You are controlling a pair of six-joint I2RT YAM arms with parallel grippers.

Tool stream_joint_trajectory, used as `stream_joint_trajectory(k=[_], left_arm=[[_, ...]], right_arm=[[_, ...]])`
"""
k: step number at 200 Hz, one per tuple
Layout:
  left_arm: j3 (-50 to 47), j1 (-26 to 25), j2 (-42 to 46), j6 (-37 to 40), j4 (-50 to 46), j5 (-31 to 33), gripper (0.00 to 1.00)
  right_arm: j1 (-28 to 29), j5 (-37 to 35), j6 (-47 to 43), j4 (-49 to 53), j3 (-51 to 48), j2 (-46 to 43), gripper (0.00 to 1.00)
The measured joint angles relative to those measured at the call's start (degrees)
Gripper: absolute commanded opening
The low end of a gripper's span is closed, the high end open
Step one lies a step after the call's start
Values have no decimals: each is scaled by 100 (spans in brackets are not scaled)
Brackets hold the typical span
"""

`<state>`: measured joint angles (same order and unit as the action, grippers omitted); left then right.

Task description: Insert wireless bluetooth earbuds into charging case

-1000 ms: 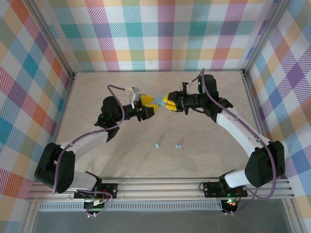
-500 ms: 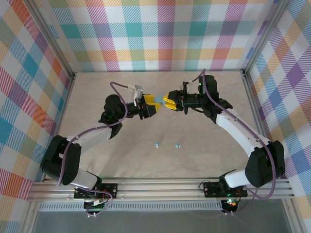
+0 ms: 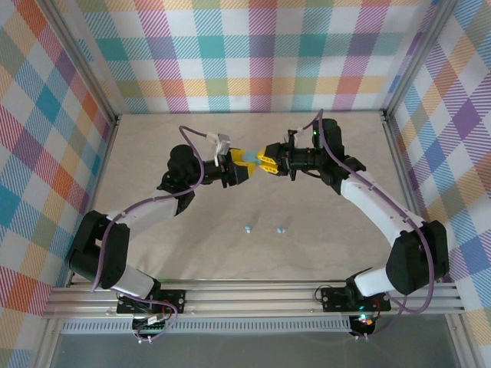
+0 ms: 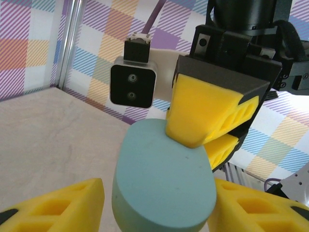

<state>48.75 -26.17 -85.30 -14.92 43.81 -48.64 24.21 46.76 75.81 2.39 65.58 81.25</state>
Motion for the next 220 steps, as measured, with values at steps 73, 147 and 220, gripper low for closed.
stream_joint_trajectory(k=[73,147,220], left_arm=[[0,-4,-15,195,-68,-17,39],[0,-4,-15,214,-55,-9,50],[-2,-4,-17,258,-63,2,23]], right_arm=[[-7,15,11,0,4,70,5],[-7,37,136,-52,4,70,5],[-17,37,162,-175,4,70,5]])
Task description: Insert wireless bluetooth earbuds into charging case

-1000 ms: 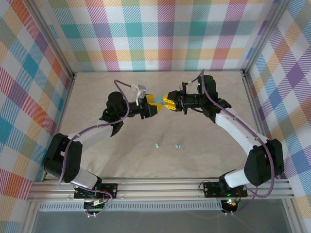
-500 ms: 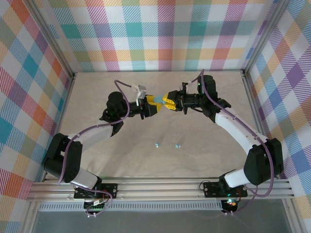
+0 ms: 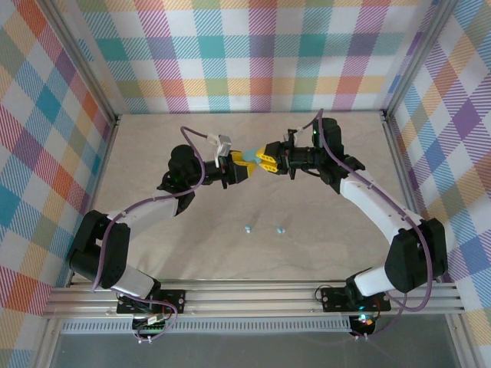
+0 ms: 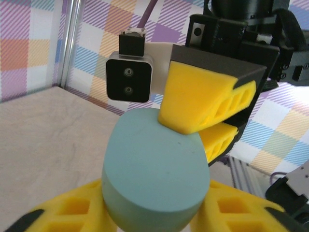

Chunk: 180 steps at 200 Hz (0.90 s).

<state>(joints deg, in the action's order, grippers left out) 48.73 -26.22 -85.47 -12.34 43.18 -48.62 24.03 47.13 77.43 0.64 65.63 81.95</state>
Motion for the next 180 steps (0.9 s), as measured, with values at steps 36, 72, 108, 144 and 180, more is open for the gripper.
stream_joint_trajectory(k=[36,72,108,144,180], left_arm=[[-4,0,2,-24,4,4,18],[-4,2,26,-24,0,7,33],[-7,0,92,-9,-46,24,50],[-7,0,101,-24,-96,7,30],[-7,0,101,-4,-120,0,18]], right_arm=[[-7,-2,-4,-48,0,0,7],[-7,4,-7,-66,0,0,6],[7,70,-7,-61,-2,0,5],[7,72,-4,-61,-2,0,5],[4,85,-7,-63,-2,0,29]])
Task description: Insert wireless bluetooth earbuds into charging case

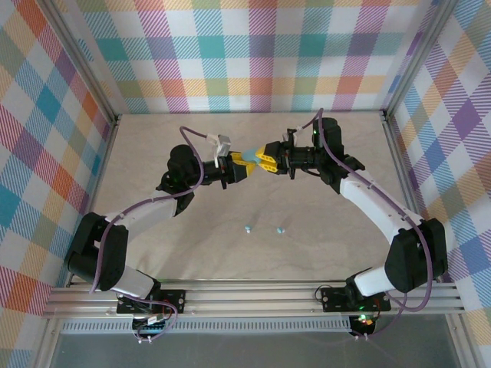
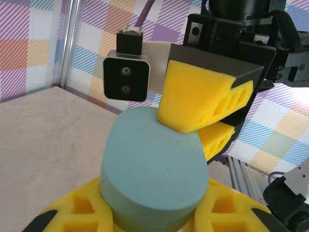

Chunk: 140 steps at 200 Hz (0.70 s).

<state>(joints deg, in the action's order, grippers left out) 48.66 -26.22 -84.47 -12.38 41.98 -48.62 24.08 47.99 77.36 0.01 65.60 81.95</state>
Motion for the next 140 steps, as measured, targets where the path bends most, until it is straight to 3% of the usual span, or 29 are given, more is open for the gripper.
stream_joint_trajectory(k=[8,15,34,70,104,125,140], left_arm=[[0,0,4,2,-4,-9,15],[0,0,11,7,-17,-11,11],[0,0,83,70,-199,2,7],[2,17,387,313,-767,-2,6],[0,87,874,682,-1488,-37,5],[0,120,1169,896,-1943,-42,5],[-11,129,1360,992,-2194,-42,5]], right_arm=[[0,4,0,0,-2,0,49],[0,4,-7,-4,-4,0,60],[-2,31,-83,7,-4,0,75],[-190,-28,-879,647,146,-15,79],[-398,-422,-1906,1224,203,-433,77],[-330,-861,-2990,1576,293,-868,75],[17,-1460,-4033,1829,415,-1196,76]])
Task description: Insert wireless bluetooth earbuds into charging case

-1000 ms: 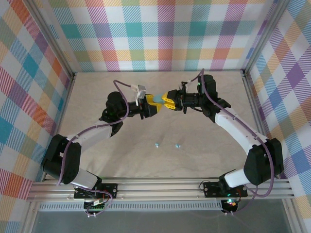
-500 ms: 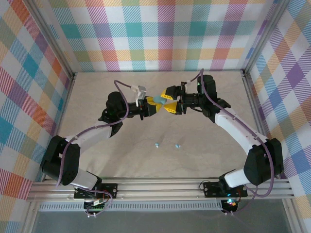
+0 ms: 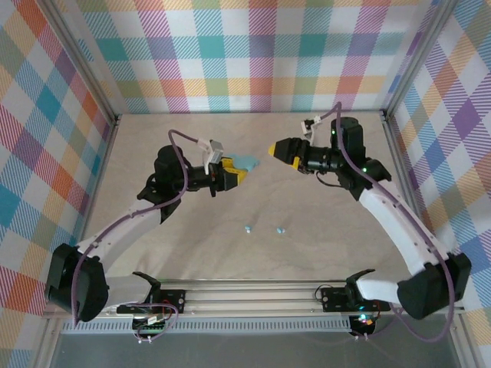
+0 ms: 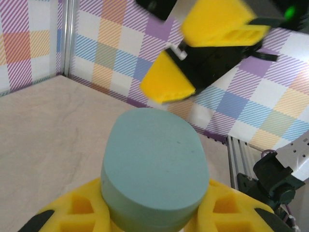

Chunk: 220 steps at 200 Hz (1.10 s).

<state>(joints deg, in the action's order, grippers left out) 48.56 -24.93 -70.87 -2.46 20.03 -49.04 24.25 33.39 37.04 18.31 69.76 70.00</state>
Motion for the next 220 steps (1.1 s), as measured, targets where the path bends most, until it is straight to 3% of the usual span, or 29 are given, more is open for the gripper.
stream_joint_trajectory(k=[32,82,220], left_arm=[[-50,0,420,199,-605,-35,5],[-52,0,855,496,-1357,-87,2],[4,0,822,525,-1705,-258,0]], right_arm=[[835,-592,-1985,153,22,-415,78],[960,-431,-3821,444,22,44,79],[1147,616,-4468,404,131,487,79]])
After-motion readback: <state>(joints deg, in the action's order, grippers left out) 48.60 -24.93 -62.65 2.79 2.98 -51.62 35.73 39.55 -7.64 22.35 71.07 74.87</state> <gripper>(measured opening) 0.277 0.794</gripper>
